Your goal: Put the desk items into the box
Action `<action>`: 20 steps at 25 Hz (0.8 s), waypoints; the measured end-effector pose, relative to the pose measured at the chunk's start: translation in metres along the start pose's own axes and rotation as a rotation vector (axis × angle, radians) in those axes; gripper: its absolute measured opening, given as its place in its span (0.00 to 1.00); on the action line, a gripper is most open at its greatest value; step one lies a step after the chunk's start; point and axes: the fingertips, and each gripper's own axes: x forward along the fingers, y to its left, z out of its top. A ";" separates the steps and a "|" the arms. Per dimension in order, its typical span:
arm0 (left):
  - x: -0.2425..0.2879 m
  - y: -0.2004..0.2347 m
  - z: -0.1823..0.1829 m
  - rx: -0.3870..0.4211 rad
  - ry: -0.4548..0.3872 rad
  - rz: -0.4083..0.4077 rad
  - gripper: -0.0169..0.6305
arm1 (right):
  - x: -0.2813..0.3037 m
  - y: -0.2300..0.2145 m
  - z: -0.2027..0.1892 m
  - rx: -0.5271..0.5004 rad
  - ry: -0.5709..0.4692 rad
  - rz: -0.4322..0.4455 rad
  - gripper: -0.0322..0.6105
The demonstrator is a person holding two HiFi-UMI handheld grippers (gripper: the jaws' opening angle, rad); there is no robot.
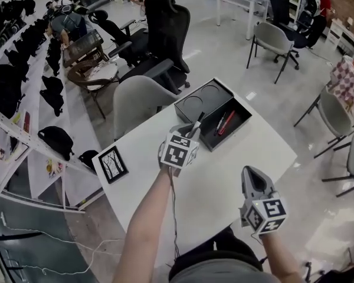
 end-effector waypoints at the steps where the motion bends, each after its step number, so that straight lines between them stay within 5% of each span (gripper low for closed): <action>1: 0.005 -0.004 0.003 0.003 0.000 -0.005 0.13 | -0.001 -0.005 0.001 0.002 0.000 -0.003 0.05; 20: 0.082 -0.049 0.018 0.075 0.120 -0.074 0.13 | -0.008 -0.067 0.007 0.033 -0.005 -0.056 0.05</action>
